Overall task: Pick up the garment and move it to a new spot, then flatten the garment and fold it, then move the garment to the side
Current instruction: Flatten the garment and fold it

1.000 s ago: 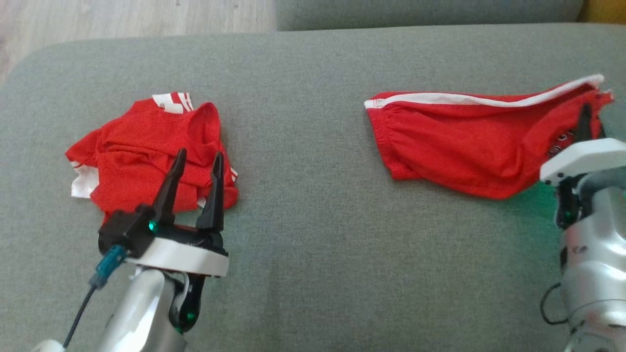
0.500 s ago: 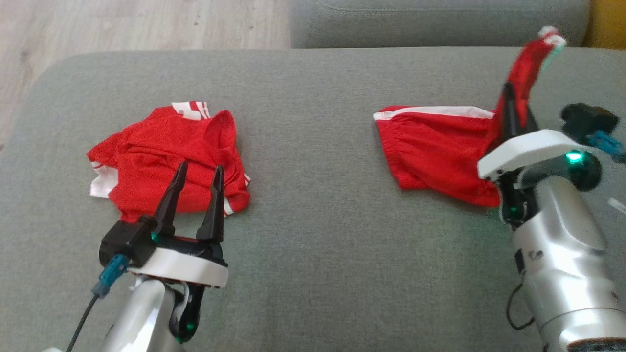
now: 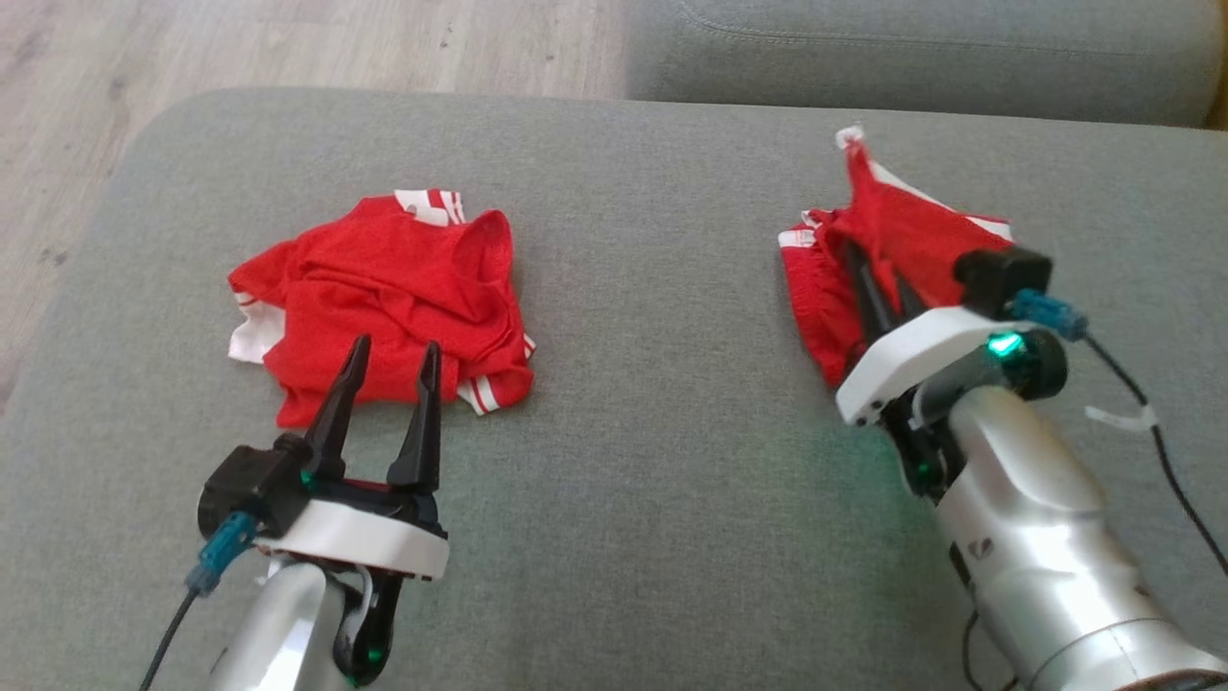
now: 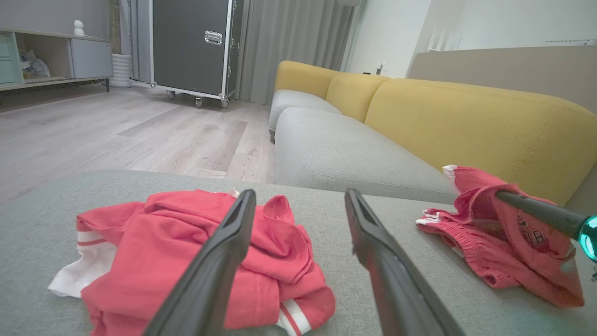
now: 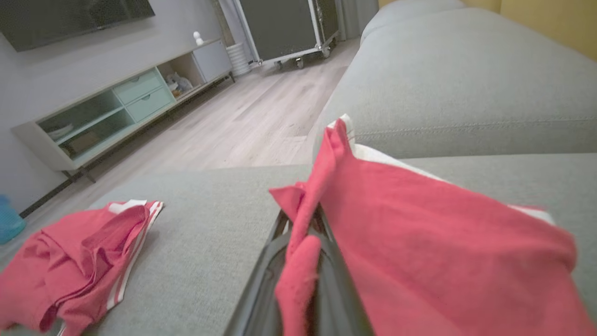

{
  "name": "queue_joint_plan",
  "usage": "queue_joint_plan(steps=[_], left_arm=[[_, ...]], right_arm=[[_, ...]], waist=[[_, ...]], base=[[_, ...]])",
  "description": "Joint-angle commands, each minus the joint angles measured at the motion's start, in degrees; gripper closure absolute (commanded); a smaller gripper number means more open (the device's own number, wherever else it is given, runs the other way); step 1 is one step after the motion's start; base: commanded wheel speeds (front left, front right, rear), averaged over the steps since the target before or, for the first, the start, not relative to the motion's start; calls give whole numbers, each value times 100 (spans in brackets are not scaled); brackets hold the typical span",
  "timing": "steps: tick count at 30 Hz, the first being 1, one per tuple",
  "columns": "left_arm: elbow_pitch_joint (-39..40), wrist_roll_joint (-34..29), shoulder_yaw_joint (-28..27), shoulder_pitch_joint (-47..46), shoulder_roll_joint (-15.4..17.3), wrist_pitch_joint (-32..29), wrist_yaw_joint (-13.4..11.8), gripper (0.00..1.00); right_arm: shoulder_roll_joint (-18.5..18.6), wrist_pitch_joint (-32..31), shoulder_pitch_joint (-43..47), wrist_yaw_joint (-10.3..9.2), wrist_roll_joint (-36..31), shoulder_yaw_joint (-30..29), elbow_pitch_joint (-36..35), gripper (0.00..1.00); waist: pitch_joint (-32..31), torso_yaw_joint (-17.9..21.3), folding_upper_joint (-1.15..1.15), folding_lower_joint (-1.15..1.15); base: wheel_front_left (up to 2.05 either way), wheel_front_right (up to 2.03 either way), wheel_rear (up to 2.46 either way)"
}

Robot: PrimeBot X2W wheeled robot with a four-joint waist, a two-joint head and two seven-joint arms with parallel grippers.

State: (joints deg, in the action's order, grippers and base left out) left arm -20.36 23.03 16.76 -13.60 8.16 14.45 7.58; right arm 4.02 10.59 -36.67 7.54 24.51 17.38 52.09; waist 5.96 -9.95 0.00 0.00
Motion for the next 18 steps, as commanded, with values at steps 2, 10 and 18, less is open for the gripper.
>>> queue_joint_plan(steps=[2, 10, 18], left_arm=[[142, -26, -166, -140, 109, 55, -9, 0], [115, -32, -161, -125, 89, 55, -10, 0], [243, -37, -317, -24, 24, 55, -34, 0]], right_arm=[[-112, 73, -81, -5, 124, 321, -27, 100], [-113, 146, -258, -5, 549, 1108, 437, 0], [53, 417, -700, -5, 556, 1139, 213, 0]], waist=[[4, -40, 0, 0], [-20, -6, 0, 0], [-162, 411, 0, 0]], base=[[0, 0, 0], [0, 0, 0], [0, 0, 0]])
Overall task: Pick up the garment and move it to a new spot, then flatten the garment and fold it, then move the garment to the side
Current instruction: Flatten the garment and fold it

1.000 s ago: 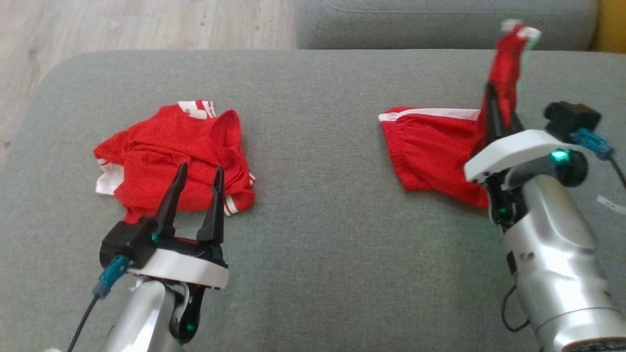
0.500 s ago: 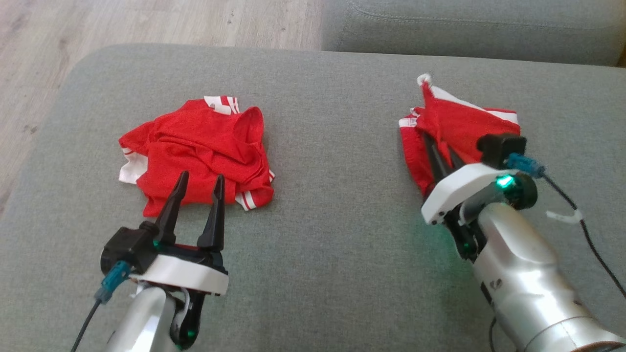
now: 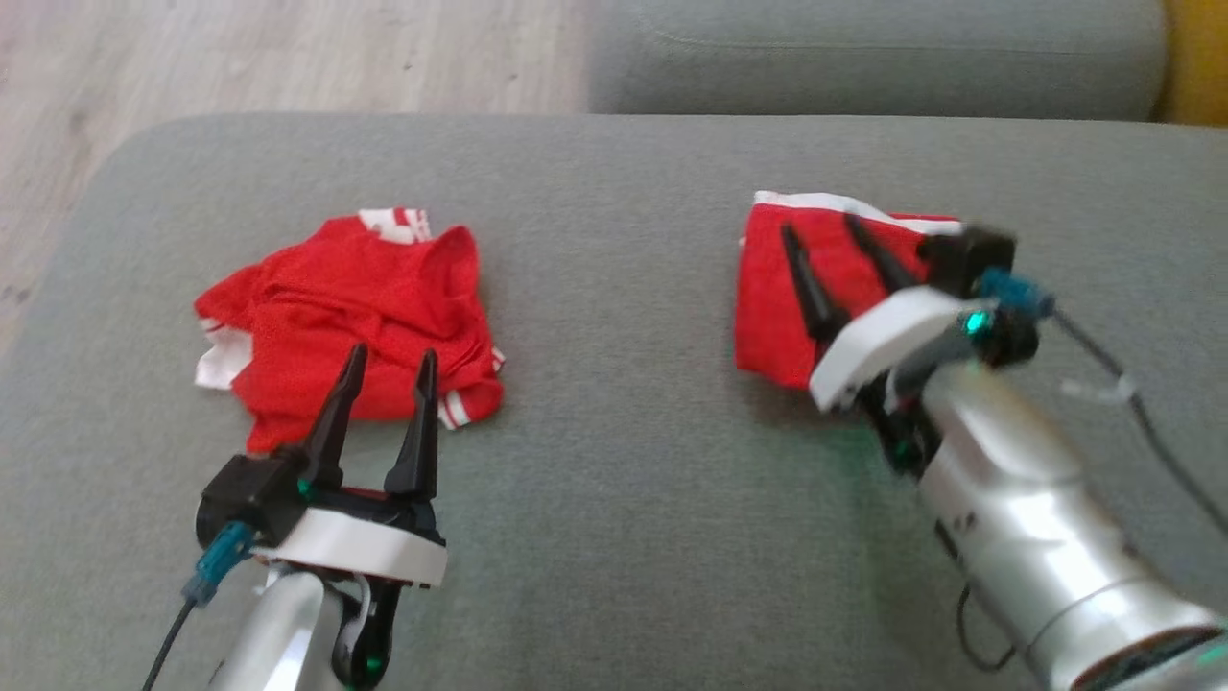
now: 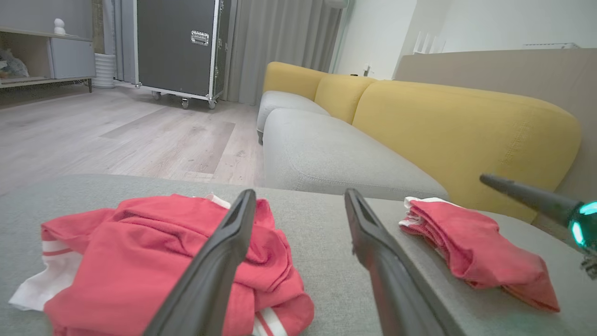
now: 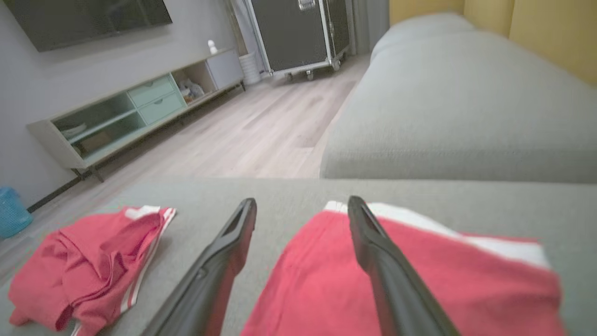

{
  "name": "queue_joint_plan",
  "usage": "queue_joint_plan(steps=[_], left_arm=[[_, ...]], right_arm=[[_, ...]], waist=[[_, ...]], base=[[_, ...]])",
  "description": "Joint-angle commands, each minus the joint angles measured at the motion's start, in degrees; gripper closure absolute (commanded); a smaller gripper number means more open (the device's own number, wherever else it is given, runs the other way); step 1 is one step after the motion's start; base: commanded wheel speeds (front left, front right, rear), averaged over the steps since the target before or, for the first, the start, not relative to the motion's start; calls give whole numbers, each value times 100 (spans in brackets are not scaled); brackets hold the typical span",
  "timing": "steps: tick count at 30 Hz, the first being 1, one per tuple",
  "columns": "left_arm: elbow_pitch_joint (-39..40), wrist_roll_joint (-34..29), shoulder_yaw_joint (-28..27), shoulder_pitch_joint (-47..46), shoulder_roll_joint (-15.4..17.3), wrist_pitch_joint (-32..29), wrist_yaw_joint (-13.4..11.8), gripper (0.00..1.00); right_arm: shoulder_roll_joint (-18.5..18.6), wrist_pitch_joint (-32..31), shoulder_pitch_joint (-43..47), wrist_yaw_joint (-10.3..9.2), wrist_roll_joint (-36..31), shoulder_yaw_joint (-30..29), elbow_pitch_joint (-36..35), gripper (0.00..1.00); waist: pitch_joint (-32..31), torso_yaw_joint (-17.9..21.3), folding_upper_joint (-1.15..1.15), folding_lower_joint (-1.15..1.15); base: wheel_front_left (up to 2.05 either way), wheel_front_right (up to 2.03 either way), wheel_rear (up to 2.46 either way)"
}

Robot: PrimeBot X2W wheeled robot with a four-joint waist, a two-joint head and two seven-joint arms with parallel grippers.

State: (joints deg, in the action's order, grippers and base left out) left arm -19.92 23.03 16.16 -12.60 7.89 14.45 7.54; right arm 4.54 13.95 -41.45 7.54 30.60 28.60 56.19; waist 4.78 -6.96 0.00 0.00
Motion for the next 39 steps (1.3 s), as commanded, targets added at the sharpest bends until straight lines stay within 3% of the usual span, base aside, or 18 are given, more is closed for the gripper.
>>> queue_joint_plan(steps=[1, 6, 12, 17, 21, 26, 27, 28, 33, 39], left_arm=[[242, -41, -291, -113, 41, 55, -35, 0], [405, -96, -412, -85, -20, 55, -38, 0], [539, -161, -546, -71, -88, 55, -39, 0], [603, -251, -690, -13, -160, 55, -31, 0], [605, -294, -748, 27, -202, 55, -22, 0], [608, -319, -701, -66, -206, 55, -12, 0], [608, -316, -687, -101, -199, 55, -11, 0], [611, -314, -666, -137, -189, 55, -10, 0], [619, -229, -468, -352, -126, 55, -7, 0], [608, -86, -201, -614, -52, 55, -7, 0]], right_arm=[[73, 91, -265, -5, -126, -68, -294, 0], [528, 102, -166, -5, -670, -831, -1027, 0], [659, 104, 516, -5, -1426, -1715, -1878, 0], [249, 104, 1661, -5, -2405, -2651, -2990, 0], [-20, 104, 2246, -5, -2794, -2851, -3456, 0], [-133, 105, 2363, -5, -2975, -2948, -3700, 0], [-141, 88, 2328, -5, -2978, -2942, -3709, 38], [-148, 65, 2278, -5, -2977, -2947, -3715, 100], [-162, -155, 1859, -5, -3046, -2903, -3551, 100], [-165, -433, 1130, -5, -3019, -2909, -2707, 100]], waist=[[-54, 179, 0, 0], [-130, 482, 0, 0], [-147, 754, 0, 0], [-111, 993, 0, 0], [-34, 1067, 0, 0], [160, 991, 0, 0], [214, 950, 0, 0], [278, 901, 0, 0], [674, 555, 0, 0], [1126, 37, 0, 0]], base=[[0, 0, 0], [0, 0, 0], [0, 0, 0], [0, 0, 0], [0, 0, 0], [0, 0, 0], [0, 0, 0], [0, 0, 0], [0, 0, 0], [0, 0, 0]])
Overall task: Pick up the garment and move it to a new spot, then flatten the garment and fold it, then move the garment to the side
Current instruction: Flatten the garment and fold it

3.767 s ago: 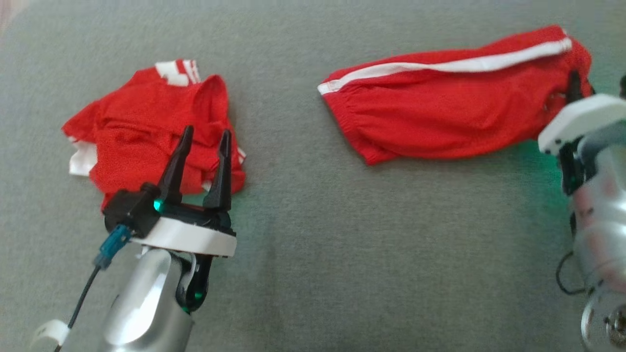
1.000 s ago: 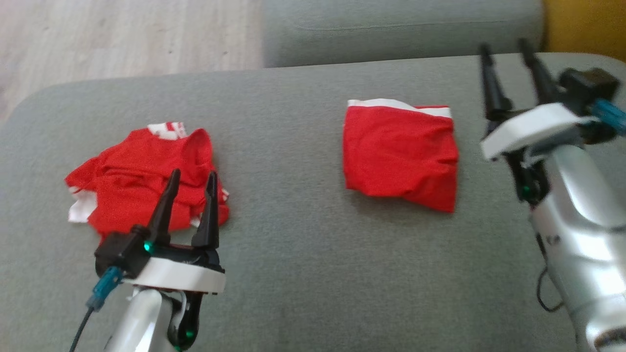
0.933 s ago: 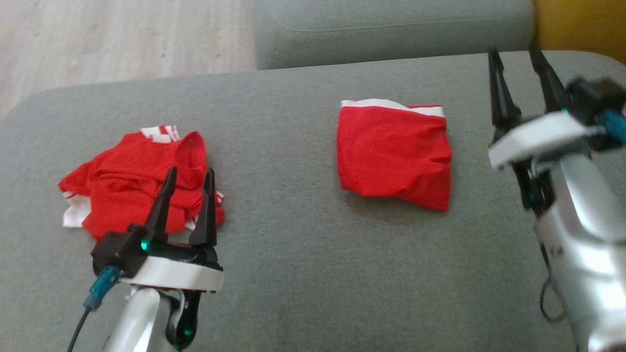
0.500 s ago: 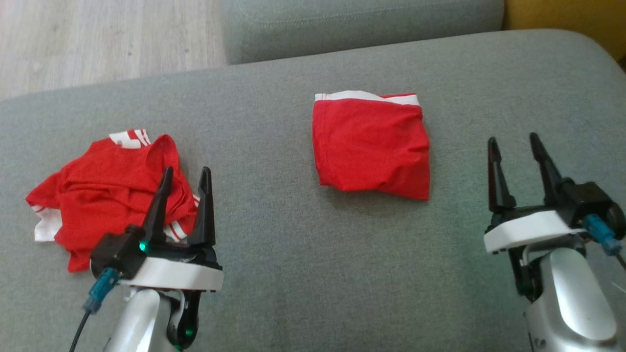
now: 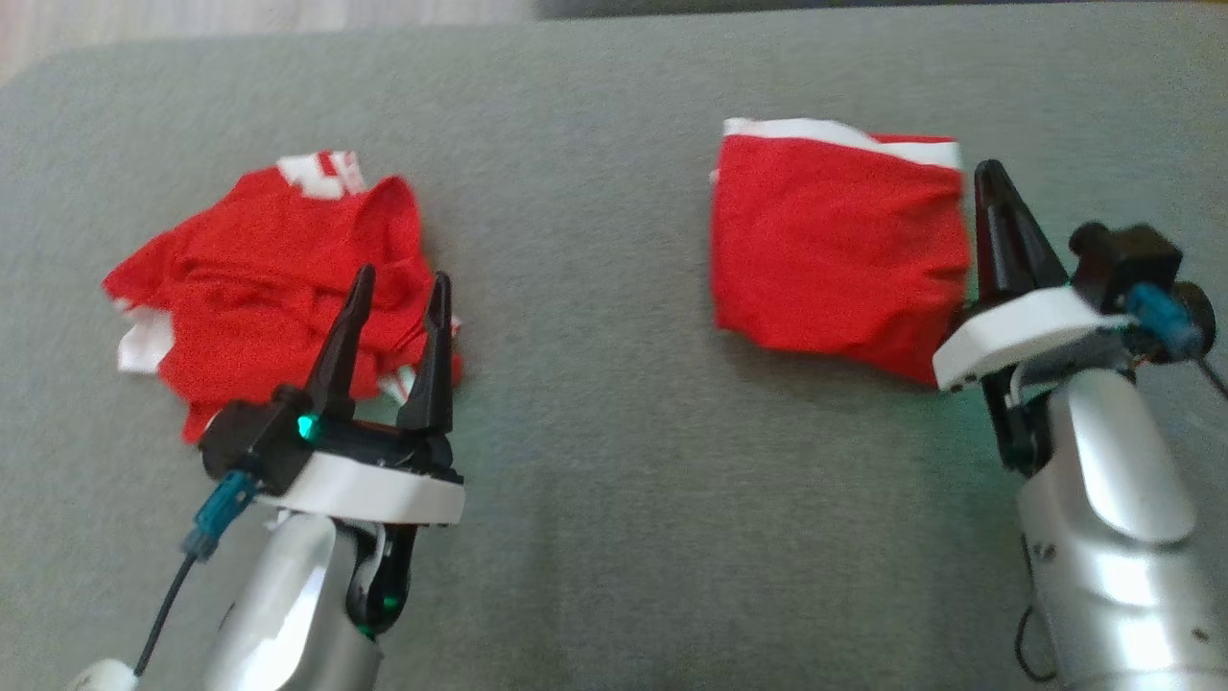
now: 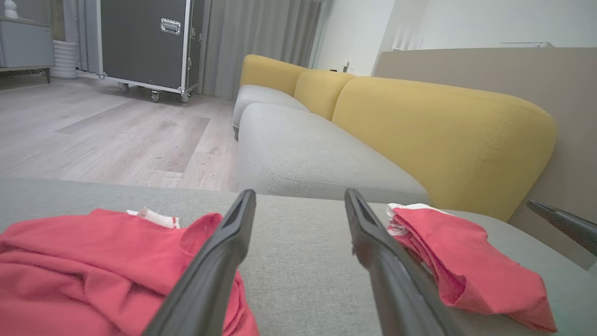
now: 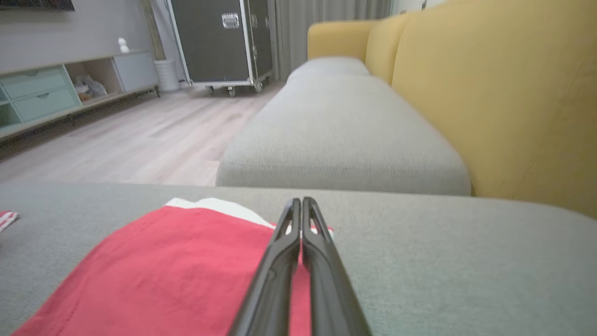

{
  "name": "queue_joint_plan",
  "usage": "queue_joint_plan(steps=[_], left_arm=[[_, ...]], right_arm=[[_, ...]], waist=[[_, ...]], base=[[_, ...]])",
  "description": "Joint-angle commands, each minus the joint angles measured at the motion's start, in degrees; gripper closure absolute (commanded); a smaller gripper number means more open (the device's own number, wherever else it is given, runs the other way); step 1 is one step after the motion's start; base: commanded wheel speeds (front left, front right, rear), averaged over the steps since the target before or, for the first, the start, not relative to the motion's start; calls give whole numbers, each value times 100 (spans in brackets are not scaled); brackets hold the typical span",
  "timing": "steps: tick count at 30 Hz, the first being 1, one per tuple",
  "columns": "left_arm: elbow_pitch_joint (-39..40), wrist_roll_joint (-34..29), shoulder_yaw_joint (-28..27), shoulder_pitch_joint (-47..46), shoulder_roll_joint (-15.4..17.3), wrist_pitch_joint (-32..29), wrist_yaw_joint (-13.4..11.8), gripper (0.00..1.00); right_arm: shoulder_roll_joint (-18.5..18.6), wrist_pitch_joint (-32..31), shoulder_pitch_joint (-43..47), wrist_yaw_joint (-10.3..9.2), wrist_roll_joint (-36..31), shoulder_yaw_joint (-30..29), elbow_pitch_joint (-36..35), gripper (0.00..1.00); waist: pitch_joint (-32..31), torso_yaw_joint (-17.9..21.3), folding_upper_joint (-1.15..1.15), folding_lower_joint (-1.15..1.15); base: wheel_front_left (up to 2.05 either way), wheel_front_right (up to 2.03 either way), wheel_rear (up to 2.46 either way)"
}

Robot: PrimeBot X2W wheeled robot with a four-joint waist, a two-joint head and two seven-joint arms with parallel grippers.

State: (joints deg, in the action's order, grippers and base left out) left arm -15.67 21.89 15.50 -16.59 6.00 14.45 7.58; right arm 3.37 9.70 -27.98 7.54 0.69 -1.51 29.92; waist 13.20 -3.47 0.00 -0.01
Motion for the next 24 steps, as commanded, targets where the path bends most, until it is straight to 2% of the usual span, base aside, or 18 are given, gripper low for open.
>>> queue_joint_plan(steps=[1, 6, 11, 15, 19, 24], left_arm=[[177, 50, -98, -257, 145, 55, -10, 0], [166, 143, 12, -438, 166, 55, -10, 0], [154, 171, 60, -516, 183, 55, -9, 0], [130, 179, 63, -517, 170, 55, -9, 0], [93, 177, 26, -468, 166, 55, -9, 0], [88, 164, 35, -436, 135, 55, -9, 0]], right_arm=[[-48, -53, -339, -5, -74, -13, 130, 100], [-48, -129, -884, -5, -583, -560, 1133, 100], [-48, -37, -1276, -5, -973, -947, 2094, 100], [-48, 223, -1457, -5, -1118, -1063, 2411, 100], [-48, 473, -1703, -5, -678, -548, 2672, 100], [-49, 525, -1696, -5, 271, 782, 2678, 100]], waist=[[339, -397, 0, 1], [560, -758, 0, 1], [617, -906, 0, 1], [563, -946, 0, 1], [451, -910, 0, 1], [359, -841, 0, 1]], base=[[0, 0, 0], [0, 0, 0], [0, 0, 0], [0, 0, 0], [0, 0, 0], [0, 0, 0]])
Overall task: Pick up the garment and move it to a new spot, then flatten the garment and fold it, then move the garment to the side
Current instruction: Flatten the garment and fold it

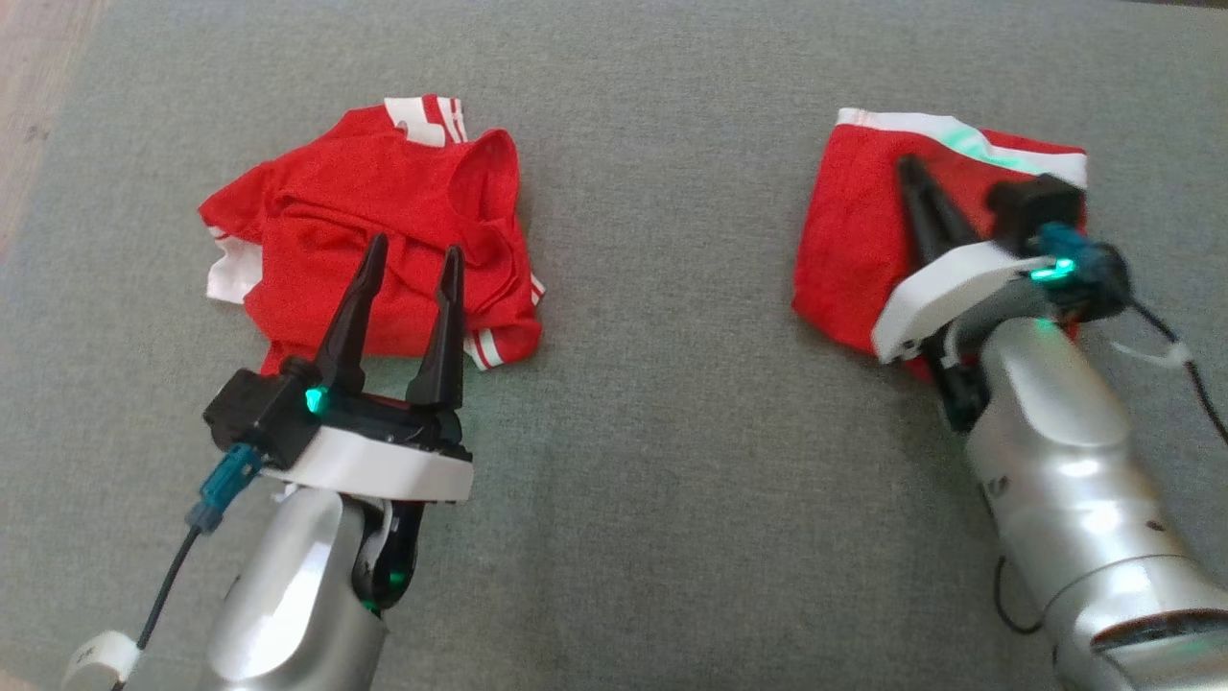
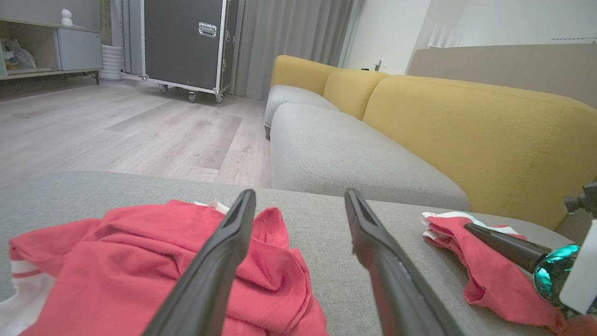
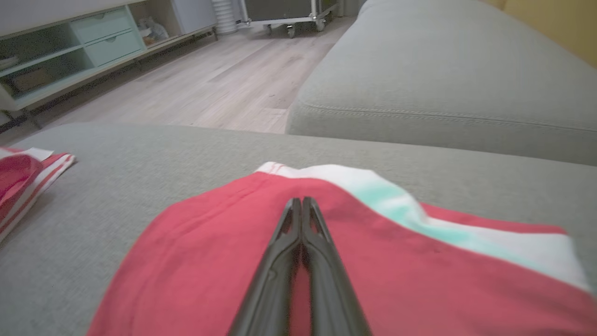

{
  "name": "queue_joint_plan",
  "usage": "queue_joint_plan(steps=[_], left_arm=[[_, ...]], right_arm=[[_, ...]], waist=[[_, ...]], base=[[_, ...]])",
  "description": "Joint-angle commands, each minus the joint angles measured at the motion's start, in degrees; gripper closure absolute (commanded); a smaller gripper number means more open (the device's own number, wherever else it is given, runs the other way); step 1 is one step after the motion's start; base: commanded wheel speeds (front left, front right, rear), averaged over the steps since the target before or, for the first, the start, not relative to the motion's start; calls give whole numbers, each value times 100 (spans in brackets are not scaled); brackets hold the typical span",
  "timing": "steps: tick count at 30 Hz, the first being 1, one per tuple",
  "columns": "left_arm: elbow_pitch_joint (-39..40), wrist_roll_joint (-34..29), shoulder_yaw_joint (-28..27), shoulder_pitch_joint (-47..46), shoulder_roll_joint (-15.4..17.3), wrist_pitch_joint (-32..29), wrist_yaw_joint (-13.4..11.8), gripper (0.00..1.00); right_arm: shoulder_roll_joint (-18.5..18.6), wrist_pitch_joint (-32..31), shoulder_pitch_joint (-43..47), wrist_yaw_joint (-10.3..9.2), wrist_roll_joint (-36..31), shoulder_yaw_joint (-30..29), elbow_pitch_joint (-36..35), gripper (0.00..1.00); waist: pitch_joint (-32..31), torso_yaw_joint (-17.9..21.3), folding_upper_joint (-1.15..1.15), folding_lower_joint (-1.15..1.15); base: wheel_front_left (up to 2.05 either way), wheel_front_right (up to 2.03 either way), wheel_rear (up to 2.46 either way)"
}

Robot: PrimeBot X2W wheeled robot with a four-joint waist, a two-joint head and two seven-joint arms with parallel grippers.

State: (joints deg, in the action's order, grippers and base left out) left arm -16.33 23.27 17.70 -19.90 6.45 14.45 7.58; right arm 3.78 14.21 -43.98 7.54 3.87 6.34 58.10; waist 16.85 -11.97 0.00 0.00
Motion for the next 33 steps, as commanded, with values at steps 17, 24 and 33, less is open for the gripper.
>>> queue_joint_plan(steps=[17, 24, 33], left_arm=[[183, -87, -514, 289, 103, 55, -9, 0], [249, -220, -782, 669, -9, 55, -9, 0], [283, -314, -950, 922, -86, 55, -9, 0]], right_arm=[[-91, 73, 141, -5, 595, 776, -314, 100], [-30, 77, 1067, -5, -34, -506, -1903, 100], [-80, 78, 2296, -5, -227, -1102, -3165, 0]], waist=[[-753, 679, 0, 0], [-1198, 1175, 0, 0], [-1367, 1452, 0, 0]], base=[[0, 0, 0], [0, 0, 0], [0, 0, 0]])
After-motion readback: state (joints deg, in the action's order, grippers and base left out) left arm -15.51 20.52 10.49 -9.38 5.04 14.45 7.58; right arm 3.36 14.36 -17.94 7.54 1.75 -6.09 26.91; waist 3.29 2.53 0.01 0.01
